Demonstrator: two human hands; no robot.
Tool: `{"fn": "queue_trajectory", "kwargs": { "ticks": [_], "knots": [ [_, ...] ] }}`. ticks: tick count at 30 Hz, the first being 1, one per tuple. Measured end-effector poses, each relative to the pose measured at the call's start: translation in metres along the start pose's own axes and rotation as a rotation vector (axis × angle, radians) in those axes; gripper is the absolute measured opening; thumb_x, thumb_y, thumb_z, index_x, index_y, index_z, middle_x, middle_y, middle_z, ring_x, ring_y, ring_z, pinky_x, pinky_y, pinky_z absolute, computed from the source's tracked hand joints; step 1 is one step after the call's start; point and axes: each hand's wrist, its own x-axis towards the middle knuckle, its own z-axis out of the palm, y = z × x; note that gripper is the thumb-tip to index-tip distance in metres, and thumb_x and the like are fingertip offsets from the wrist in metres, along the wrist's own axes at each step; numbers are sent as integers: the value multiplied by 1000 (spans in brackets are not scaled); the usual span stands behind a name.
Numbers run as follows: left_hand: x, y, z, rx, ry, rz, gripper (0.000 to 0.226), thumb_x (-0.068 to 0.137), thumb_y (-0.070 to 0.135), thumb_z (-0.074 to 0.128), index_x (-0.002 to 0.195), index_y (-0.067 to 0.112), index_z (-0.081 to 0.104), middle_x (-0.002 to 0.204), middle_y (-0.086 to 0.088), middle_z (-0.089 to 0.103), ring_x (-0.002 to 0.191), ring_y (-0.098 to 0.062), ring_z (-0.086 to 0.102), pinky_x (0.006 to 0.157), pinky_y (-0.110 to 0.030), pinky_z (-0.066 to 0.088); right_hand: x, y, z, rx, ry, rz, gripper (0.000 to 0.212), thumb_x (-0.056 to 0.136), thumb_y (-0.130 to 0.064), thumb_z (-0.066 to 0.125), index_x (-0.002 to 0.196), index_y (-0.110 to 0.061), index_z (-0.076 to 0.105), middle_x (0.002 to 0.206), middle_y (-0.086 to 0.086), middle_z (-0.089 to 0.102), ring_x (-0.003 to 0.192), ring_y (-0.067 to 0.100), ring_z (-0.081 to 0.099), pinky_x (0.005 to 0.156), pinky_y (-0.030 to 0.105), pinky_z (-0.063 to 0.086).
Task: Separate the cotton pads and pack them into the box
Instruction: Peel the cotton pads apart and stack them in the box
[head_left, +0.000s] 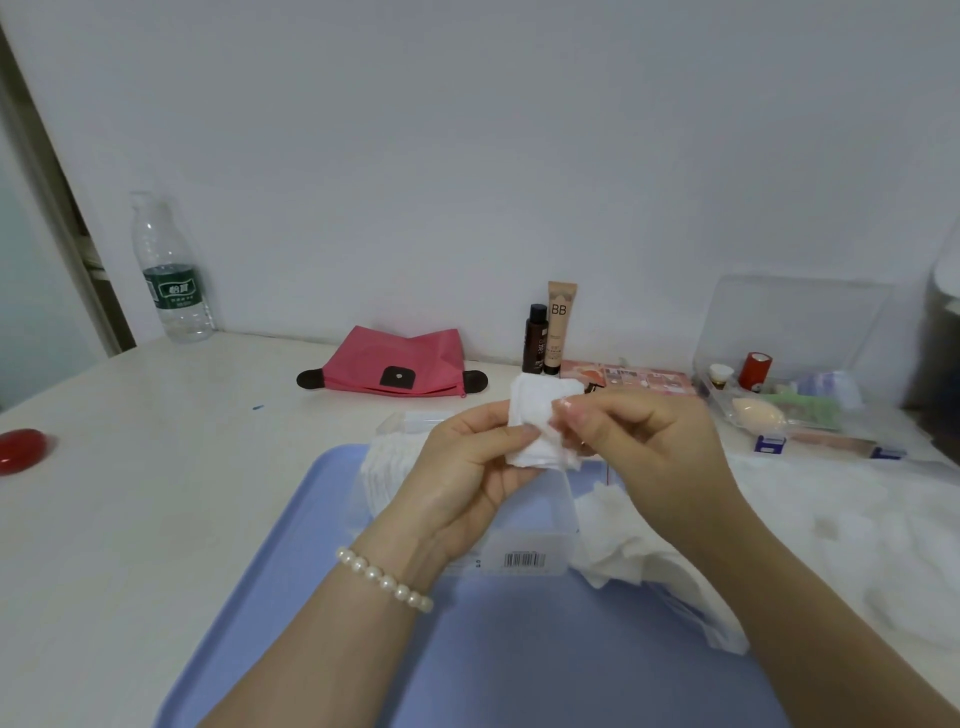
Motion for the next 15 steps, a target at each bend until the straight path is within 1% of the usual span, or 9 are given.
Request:
{"fn": "queue_trajectory", "kwargs": {
  "ticks": [1,2,3,4,6,8,10,12,15],
  "knots": [
    [0,0,0,2,1,-10,24,79,-12,50,99,-8,63,86,-18,71,74,-24,70,66,-28,59,1,1,-2,28,14,24,10,75,-21,75,79,-29,70,69,-8,70,59,10,63,60,18,51],
    [0,-1,1,6,-2,-25,25,81,-14,47,101,-9,62,86,-18,70,73,-23,70,65,-28,59,2,4,-5,5,40,28,19,77,-9,73,80,-28,70,67,-8,68,57,8,61,60,17,50],
    [-1,-1,1,12,-6,-40,25,83,-14,47,103,-10,62,87,-19,70,73,-23,70,65,-28,59,3,6,-6,-58,64,16,27,76,-2,72,81,-29,69,68,-7,66,57,8,59,60,14,48],
    [-1,-1,2,24,-14,-52,25,83,-14,47,104,-11,61,89,-20,69,74,-24,70,65,-28,59,3,7,-7,-155,71,-19,28,74,-3,73,83,-30,68,71,-8,62,60,9,56,61,12,45],
    [-2,-1,3,52,-35,-63,25,84,-12,48,106,-11,61,93,-21,68,76,-24,69,68,-30,59,4,8,-8,-321,69,-56,22,71,-16,70,87,-30,68,79,-11,55,65,8,50,62,9,39],
    [-2,-1,3,62,-42,-61,26,84,-13,47,106,-10,61,95,-21,68,77,-24,69,70,-31,59,4,8,-10,-398,48,-50,19,72,-22,68,90,-27,70,82,-15,50,70,2,48,64,7,37],
    [-2,-1,2,69,-42,-57,27,84,-15,46,106,-11,60,96,-22,67,77,-24,69,70,-31,59,5,6,-12,-429,7,-34,18,73,-19,74,89,-27,70,85,-15,48,74,-1,47,67,6,36],
    [-3,-1,3,94,-45,-53,28,83,-16,46,106,-10,61,96,-21,68,77,-23,69,69,-30,59,6,2,-14,-455,-23,3,24,72,-14,78,84,-31,66,87,-13,49,76,-3,46,68,5,35],
    [-6,-2,4,150,-69,-51,26,82,-17,47,97,-5,65,86,-16,71,72,-20,70,65,-28,58,7,-3,-15,-480,-46,83,32,69,-13,79,73,-36,58,88,-14,48,76,-5,46,68,3,33]
  ]
}}
